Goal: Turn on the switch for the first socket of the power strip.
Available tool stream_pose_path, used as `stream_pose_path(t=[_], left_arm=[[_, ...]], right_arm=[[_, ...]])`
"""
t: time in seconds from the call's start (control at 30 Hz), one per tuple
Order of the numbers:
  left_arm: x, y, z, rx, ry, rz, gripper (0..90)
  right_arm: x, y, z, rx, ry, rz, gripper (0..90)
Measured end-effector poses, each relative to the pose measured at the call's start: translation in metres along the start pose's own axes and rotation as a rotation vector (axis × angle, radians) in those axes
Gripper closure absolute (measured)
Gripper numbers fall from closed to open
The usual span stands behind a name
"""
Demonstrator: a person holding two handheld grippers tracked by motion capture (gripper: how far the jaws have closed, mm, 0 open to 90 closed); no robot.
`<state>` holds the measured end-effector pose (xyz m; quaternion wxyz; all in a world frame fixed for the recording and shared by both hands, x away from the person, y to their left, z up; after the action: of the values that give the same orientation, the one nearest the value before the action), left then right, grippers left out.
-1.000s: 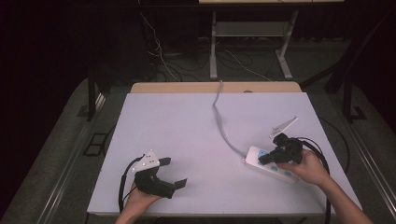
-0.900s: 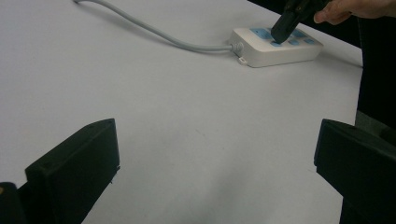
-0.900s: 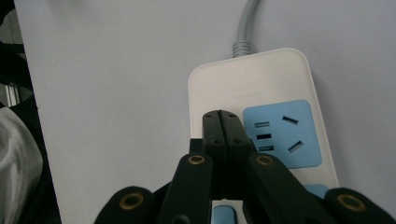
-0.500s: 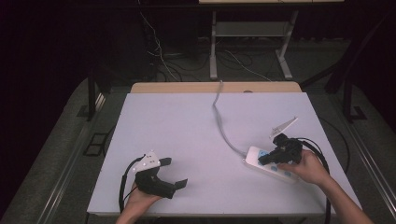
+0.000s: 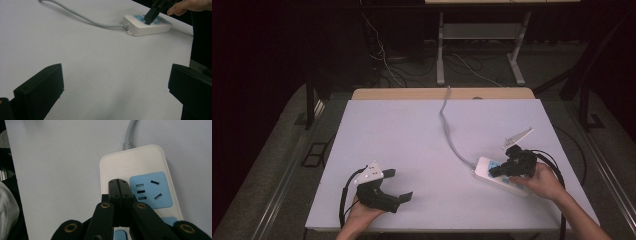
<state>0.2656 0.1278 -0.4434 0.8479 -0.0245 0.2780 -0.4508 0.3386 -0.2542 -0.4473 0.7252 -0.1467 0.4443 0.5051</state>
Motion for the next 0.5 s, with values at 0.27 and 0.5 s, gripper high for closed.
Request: stream_pose_path(t=[0.27, 0.5], left_arm=[[0.0007, 0.0008, -0.0002, 0.001, 0.006, 0.002, 0.0], [-0.0005, 0.0009, -0.0002, -0.005, 0.0, 0.001, 0.0]], right_arm=[[0.0001, 0.0003, 0.0015, -0.002, 0.01, -0.003, 90.0], [-0.0004, 0.0031, 0.0051, -0.028, 0.059, -0.024, 90.0]])
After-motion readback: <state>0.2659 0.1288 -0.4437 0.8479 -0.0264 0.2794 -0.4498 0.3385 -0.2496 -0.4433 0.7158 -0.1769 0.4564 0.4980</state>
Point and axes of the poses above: each handheld gripper's, and its own axes: x roughly forward along the jaws, z roughly out of its top, y roughly to its left, the point moved 4 cm from there along x, roughly forward along the jaws, and after that the axes turned 5 degrees about -x, right-handed, at the moved point
